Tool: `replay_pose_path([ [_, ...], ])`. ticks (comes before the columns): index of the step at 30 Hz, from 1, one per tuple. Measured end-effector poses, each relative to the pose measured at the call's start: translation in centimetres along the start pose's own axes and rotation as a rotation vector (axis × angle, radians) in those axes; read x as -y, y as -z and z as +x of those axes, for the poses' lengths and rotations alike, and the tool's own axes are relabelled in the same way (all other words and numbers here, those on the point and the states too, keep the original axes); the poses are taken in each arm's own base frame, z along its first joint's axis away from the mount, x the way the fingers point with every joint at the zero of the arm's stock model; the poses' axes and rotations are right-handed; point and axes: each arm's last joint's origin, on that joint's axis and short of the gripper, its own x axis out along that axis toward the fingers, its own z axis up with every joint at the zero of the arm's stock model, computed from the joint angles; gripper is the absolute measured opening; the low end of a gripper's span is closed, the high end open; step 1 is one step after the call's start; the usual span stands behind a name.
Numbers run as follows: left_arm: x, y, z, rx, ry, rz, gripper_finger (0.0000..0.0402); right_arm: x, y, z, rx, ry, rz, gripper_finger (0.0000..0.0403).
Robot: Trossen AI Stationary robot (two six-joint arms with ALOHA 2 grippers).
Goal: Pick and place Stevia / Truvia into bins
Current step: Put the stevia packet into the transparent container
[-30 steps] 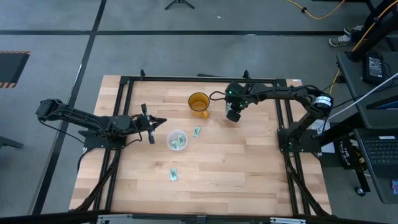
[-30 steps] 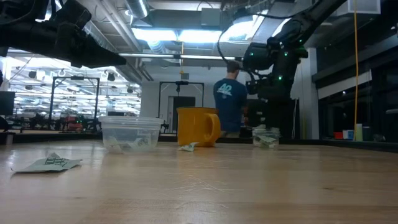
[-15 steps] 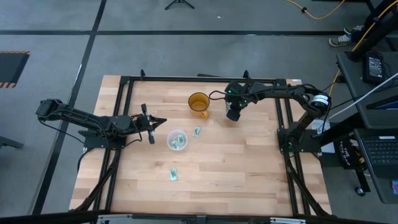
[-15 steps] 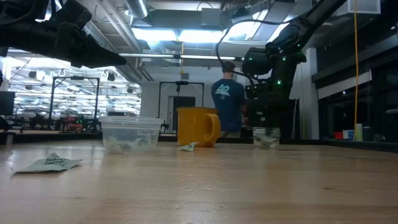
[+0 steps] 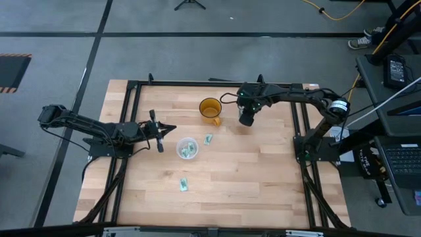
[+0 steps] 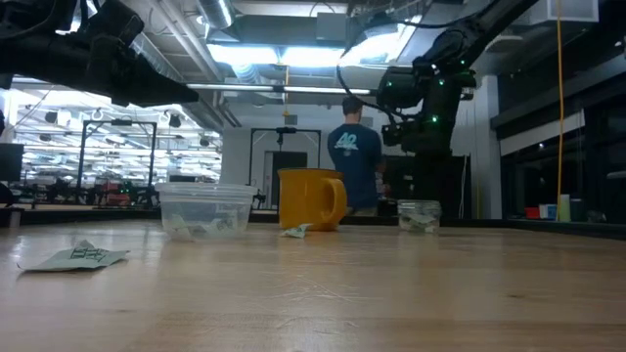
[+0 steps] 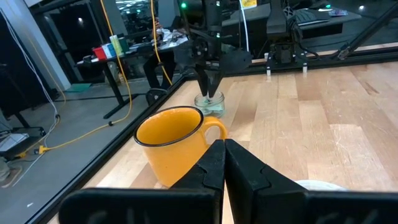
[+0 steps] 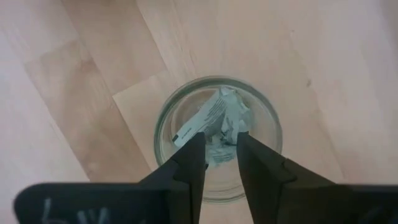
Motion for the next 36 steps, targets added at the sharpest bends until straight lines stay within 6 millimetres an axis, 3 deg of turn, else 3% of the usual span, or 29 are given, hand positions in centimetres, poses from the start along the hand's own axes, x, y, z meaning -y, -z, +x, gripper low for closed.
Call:
replay_pose_path([
  [6,0.0,0.0,0.0,0.000,0.000,0.001,0.0006,0.2,-1.1,-2.2,-0.027,-0.002,0.000,0.0094],
  [12,0.0,0.0,0.0,-0.001,-0.012,0.002,0.0006,-1.2,-1.6,-6.9,0.144,0.002,-0.039,0.0093],
  [16,-0.2,0.0,0.0,-0.004,-0.061,0.000,0.0006,-2.9,-0.6,-10.7,0.270,0.078,-0.054,0.0075],
  [19,-0.2,0.0,0.0,-0.005,-0.069,-0.001,0.0006,-4.6,1.1,-12.3,0.381,0.100,-0.073,0.0044],
  [23,-0.2,0.0,0.0,-0.004,-0.070,-0.003,0.0006,-6.8,3.9,-11.7,0.513,0.037,-0.125,0.0006],
  [30,0.1,-0.1,0.0,0.008,0.031,-0.037,0.0005,-9.2,7.8,-8.2,0.753,-0.063,-0.183,0.0007],
  [36,0.5,-0.2,0.0,0.021,0.126,-0.183,0.0002,-10.1,9.6,-6.8,0.849,-0.103,-0.234,0.0010],
])
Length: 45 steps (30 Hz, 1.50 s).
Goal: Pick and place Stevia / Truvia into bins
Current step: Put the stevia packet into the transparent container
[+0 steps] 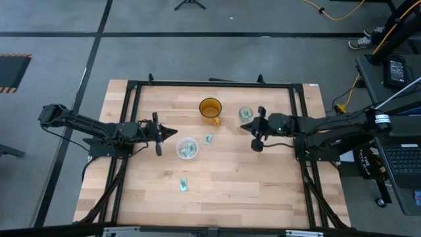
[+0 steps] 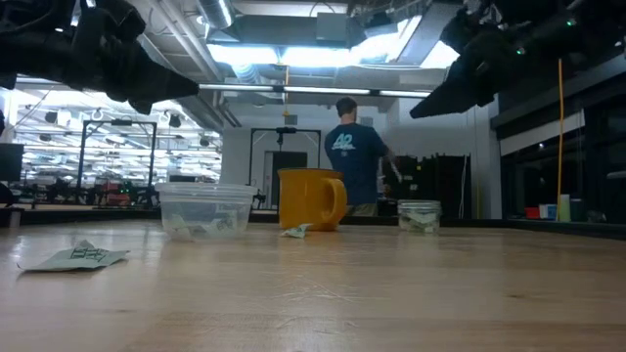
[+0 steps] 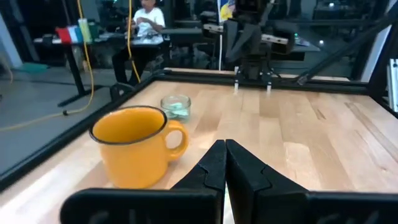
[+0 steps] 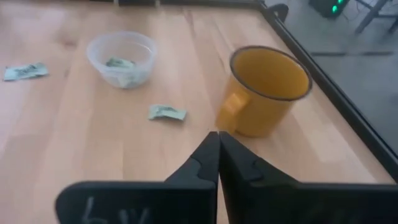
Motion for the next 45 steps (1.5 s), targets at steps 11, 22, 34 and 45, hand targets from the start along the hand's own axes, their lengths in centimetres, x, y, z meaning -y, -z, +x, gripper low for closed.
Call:
replay_pose_path([
  [11,3.2,-2.0,3.1,-0.156,0.006,0.011,0.0001,-0.4,1.6,0.2,0.023,-0.011,0.039,0.0003],
  [22,9.3,-6.1,6.4,-0.479,-0.034,-0.006,0.0002,-1.9,1.9,-0.1,0.111,-0.142,-0.009,0.0015],
  [34,16.1,-7.9,8.0,-0.788,-0.164,-0.066,0.0001,-4.3,2.0,-0.9,0.120,-0.256,-0.039,0.0015],
  [45,19.8,-4.9,8.6,-1.033,-0.170,-0.216,0.0003,-6.8,2.2,-2.0,0.118,-0.379,-0.027,0.0016],
])
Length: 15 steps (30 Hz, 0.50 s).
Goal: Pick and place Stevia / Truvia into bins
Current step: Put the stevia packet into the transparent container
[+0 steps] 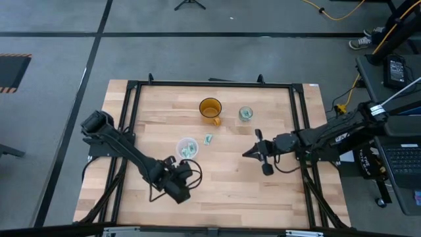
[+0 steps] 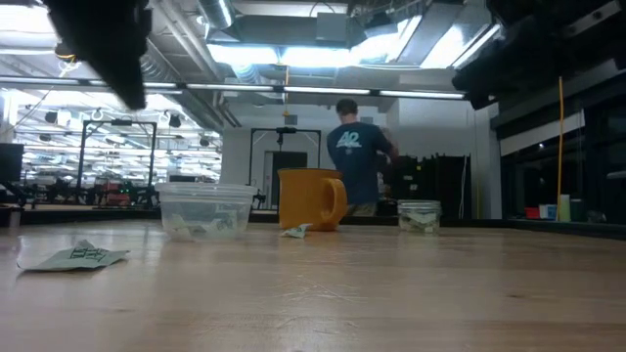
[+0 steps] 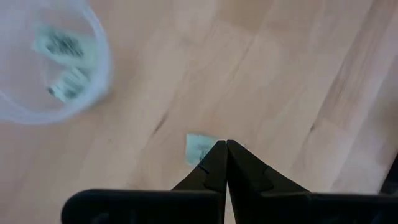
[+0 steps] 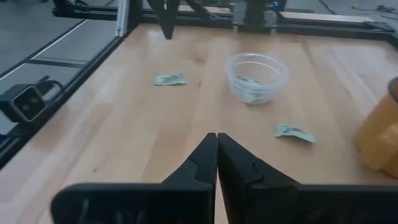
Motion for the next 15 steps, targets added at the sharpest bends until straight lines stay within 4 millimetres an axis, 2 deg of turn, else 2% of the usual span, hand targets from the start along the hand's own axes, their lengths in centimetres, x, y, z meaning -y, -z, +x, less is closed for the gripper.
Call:
replay_pose_path([
  [7,0.6,0.8,2.3,-0.077,-0.038,-0.045,0.0020,-0.5,0.0,-0.1,0.002,-0.022,-0.012,0.0016],
  [15,0.9,1.6,4.8,-0.114,-0.105,-0.028,0.0093,-0.5,0.2,0.1,-0.009,-0.019,-0.014,0.0016],
])
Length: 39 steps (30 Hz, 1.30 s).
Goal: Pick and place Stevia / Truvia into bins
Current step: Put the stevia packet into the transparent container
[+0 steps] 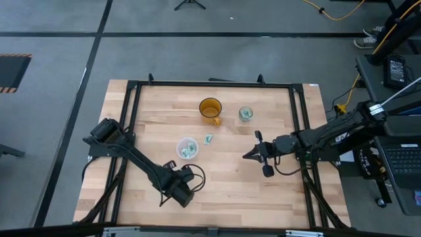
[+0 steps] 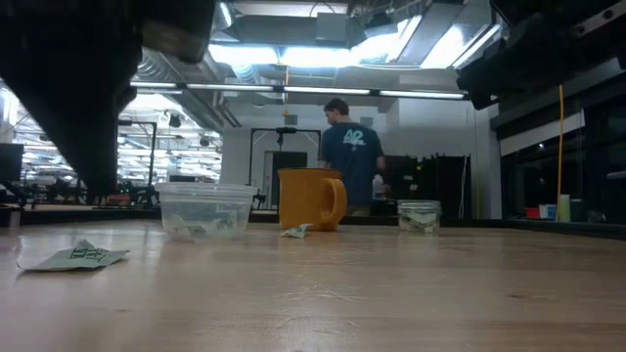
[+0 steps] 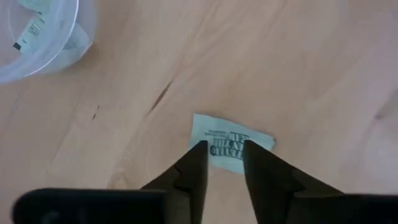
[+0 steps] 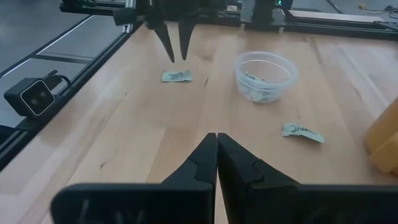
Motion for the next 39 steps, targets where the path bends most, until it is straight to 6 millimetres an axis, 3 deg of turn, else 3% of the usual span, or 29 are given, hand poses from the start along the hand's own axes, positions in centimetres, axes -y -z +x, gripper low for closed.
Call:
replay_pose_path([
  [6,0.3,0.4,1.8,-0.020,-0.048,-0.015,0.0145,0.0,0.0,0.0,0.000,0.000,-0.001,0.0016],
  [12,0.6,0.7,3.5,-0.038,-0.091,-0.016,0.0167,0.0,0.0,0.0,-0.002,0.000,-0.001,0.0016],
  [16,0.8,1.0,4.3,-0.080,-0.097,0.011,0.0156,0.0,0.0,0.0,-0.002,0.000,-0.003,0.0016],
  [20,0.9,1.1,4.4,-0.129,-0.071,0.012,0.0106,0.0,0.0,0.0,-0.003,0.000,-0.003,0.0016],
  [25,1.1,0.9,3.8,-0.140,-0.010,0.043,0.0014,0.0,0.0,0.0,-0.003,-0.001,-0.003,0.0016],
  [31,0.7,0.9,2.4,-0.117,0.008,0.108,0.0003,0.0,0.0,0.0,-0.004,-0.001,-0.001,0.0016],
  [39,0.3,0.7,-2.3,0.159,0.015,0.207,0.0002,0.0,0.0,0.0,-0.005,-0.001,-0.001,0.0016],
])
